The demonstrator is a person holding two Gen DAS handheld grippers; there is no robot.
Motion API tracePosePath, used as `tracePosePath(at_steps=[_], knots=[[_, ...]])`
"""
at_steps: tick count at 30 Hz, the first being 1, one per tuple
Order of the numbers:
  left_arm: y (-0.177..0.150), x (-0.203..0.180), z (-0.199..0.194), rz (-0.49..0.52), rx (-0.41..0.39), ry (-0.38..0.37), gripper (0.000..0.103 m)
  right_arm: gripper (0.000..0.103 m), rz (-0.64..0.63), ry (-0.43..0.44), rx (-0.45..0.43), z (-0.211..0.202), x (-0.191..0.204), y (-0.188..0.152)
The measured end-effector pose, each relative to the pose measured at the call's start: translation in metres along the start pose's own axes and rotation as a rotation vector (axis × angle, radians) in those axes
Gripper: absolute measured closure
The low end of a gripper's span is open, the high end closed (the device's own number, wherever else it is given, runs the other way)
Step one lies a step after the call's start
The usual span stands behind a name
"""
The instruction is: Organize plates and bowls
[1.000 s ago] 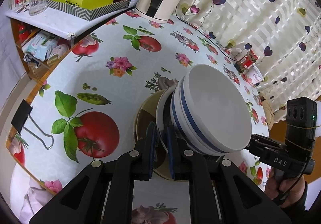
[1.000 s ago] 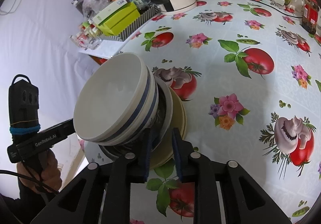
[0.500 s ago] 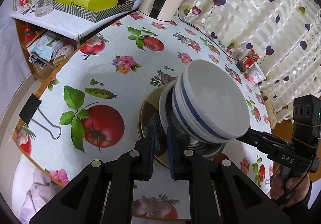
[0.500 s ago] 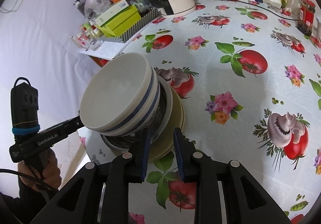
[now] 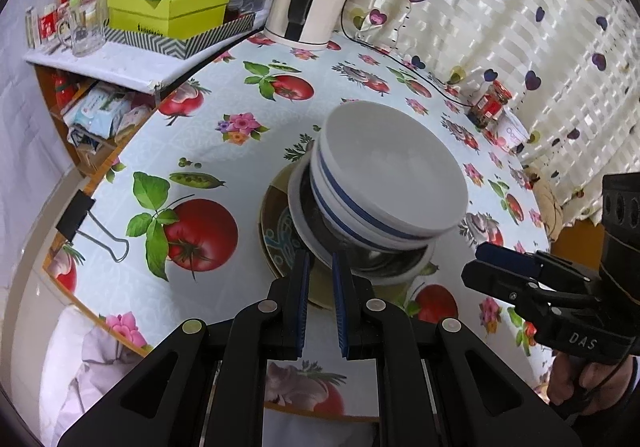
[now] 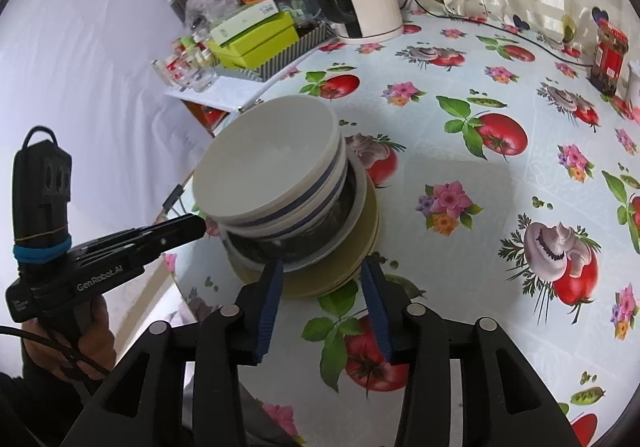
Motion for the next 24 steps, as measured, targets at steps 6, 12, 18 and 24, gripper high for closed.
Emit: tracePosePath(at_steps=[6, 12, 18, 24], knots=[[-0.006, -0.012, -0.007, 0.051, -0.01, 0.019, 0.091, 0.053, -0.035, -0.02, -0.007, -0.007, 0.011, -0.008], [-0.01, -0.017, -0.012, 0.068, -0.016, 0.047, 0.091, 0.046, -0.071, -0.04, -0.018, -0.014, 0.021, -0.014], [-0.014, -0.018, -0.013, 0.069, -0.011, 0.06, 0.091, 0.043, -0.103, -0.068, -0.026, -0.018, 0.026, -0.019], [-0.015, -0.017, -0.011, 0.076, -0.012, 0.087, 0.091, 0.041, -0.126, -0.078, -0.02, -0.016, 0.031, -0.024]])
Point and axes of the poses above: each gripper's, at about its wrist camera, not at the fingertips, and z roughly the way its jaws point, x to its left, y to its top, the point moved 8 cm from there along z, roughly the way its jaws point, and after that the axes turned 1 degree about -y, right-handed, at the moved point
